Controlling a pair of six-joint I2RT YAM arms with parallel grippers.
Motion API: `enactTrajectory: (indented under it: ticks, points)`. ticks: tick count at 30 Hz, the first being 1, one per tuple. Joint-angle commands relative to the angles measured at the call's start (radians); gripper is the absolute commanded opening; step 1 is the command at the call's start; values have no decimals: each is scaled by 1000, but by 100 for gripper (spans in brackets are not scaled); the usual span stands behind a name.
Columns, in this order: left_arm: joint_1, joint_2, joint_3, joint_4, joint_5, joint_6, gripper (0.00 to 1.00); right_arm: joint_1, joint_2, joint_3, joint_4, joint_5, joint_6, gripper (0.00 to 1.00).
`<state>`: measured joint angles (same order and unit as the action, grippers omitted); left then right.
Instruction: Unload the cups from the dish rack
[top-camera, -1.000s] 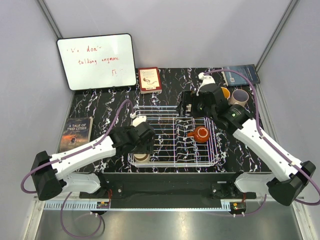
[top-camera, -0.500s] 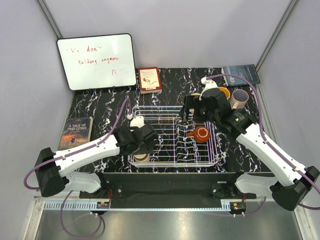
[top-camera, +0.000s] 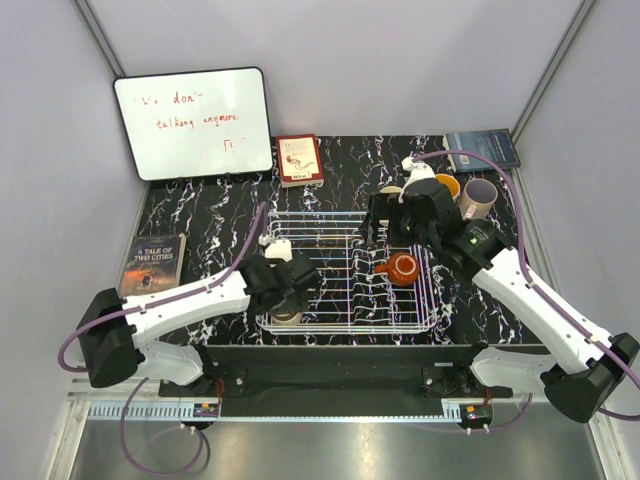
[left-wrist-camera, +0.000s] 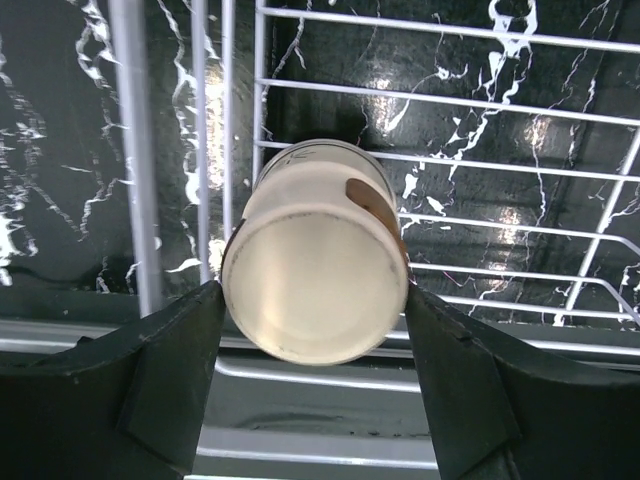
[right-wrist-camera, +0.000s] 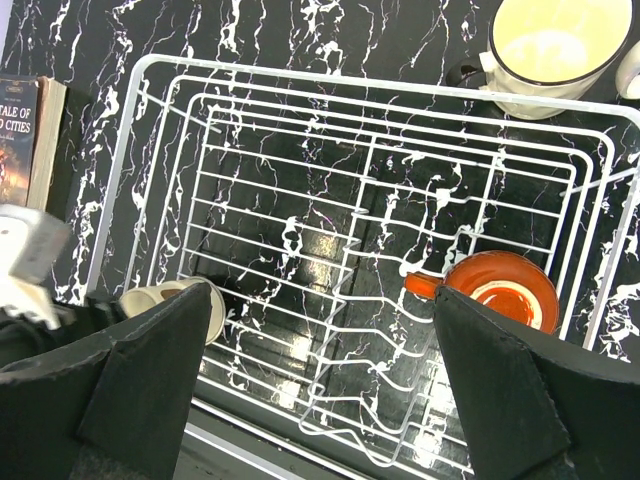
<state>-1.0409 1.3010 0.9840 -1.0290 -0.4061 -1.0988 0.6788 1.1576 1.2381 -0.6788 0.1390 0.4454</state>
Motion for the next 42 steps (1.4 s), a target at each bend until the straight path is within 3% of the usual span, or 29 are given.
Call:
enactTrajectory:
  ticks: [1, 7, 9, 11, 12, 13, 22, 27, 31, 35, 41, 42]
  points:
    - [-5, 41, -31, 116, 38, 23, 75, 8, -18, -3, 8, 5, 1, 100]
    - [-4, 79, -36, 182, 53, 77, 69, 8, -25, -8, 2, 16, -1, 100]
    - [-2, 86, -39, 195, 62, 86, 51, 7, -29, -11, 1, 16, 3, 100]
    - [-4, 92, -34, 198, 62, 93, 26, 7, -30, -11, -1, 17, 4, 100]
    - [-4, 90, -33, 198, 61, 97, 4, 8, -33, -11, -1, 20, 3, 100]
    - [-4, 84, -30, 196, 58, 100, 0, 8, -35, -11, -1, 25, 4, 100]
    - [-7, -121, 136, 262, 10, 285, 0, 7, -44, 21, -1, 45, 19, 100]
    - [41, -252, 182, 400, 119, 367, 0, 8, -41, 31, 12, 56, 73, 100]
    - [148, -338, 84, 613, 373, 353, 0, 7, -78, 6, 79, 31, 125, 100]
    - [277, -410, -121, 870, 645, 258, 0, 7, -136, -29, 176, -59, 159, 100]
    - [475, -401, -347, 1369, 999, 28, 0, 8, -167, -25, 248, -171, 188, 100]
    - [507, -381, -369, 1523, 1033, -54, 0, 8, -167, -25, 261, -205, 193, 100]
